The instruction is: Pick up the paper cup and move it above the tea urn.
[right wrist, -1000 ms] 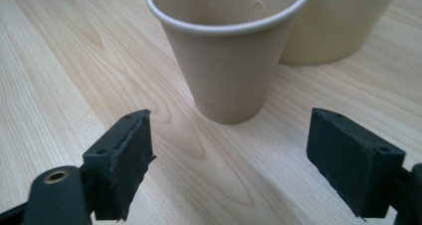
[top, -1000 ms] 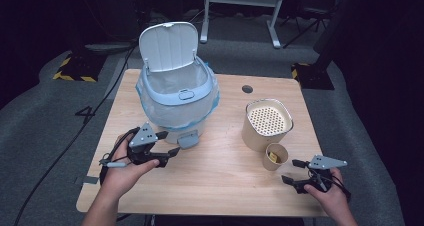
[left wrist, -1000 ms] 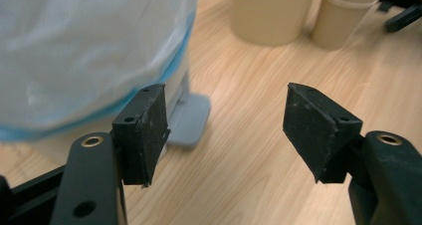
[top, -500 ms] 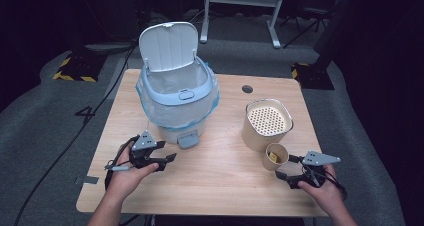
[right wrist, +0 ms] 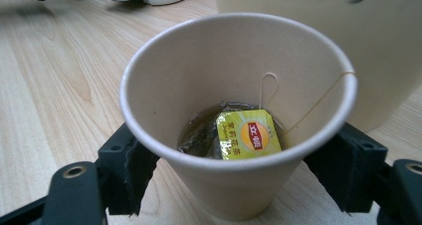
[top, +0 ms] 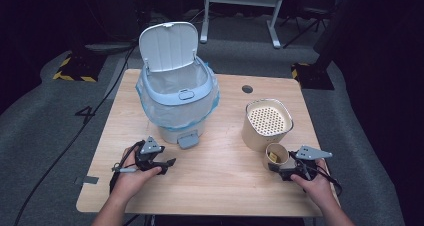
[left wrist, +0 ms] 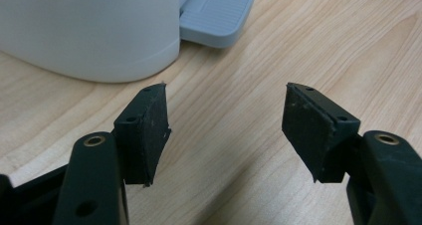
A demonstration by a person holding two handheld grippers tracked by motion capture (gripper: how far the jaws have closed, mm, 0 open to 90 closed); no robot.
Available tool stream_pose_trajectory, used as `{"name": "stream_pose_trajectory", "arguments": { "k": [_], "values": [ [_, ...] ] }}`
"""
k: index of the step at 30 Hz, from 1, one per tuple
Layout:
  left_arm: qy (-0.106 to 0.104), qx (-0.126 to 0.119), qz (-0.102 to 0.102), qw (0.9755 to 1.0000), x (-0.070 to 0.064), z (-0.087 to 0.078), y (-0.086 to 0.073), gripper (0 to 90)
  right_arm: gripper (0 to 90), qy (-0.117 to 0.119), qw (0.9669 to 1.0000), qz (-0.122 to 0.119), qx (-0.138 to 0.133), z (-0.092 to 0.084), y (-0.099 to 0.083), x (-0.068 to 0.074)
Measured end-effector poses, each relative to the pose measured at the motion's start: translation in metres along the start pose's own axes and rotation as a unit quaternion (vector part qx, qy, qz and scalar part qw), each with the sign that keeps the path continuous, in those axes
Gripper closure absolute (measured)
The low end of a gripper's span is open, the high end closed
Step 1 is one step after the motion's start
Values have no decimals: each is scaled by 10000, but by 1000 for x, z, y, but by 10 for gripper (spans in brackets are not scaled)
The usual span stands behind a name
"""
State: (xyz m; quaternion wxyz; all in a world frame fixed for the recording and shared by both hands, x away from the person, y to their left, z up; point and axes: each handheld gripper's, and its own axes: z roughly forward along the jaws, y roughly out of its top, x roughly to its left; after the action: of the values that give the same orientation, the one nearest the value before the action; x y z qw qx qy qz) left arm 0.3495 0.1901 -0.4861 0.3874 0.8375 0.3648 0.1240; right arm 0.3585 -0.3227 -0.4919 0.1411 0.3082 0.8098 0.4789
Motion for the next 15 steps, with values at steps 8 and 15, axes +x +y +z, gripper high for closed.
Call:
{"name": "stream_pose_trajectory", "arguments": {
  "k": [8,15],
  "values": [
    [199,263,103,9994,3,9,-6,326,277,-21,9999,-114,-35,3,-2,0],
    [138,225,36,9996,4,14,-10,283,284,130,9998,-146,-58,-2,0,1]
  ]
}}
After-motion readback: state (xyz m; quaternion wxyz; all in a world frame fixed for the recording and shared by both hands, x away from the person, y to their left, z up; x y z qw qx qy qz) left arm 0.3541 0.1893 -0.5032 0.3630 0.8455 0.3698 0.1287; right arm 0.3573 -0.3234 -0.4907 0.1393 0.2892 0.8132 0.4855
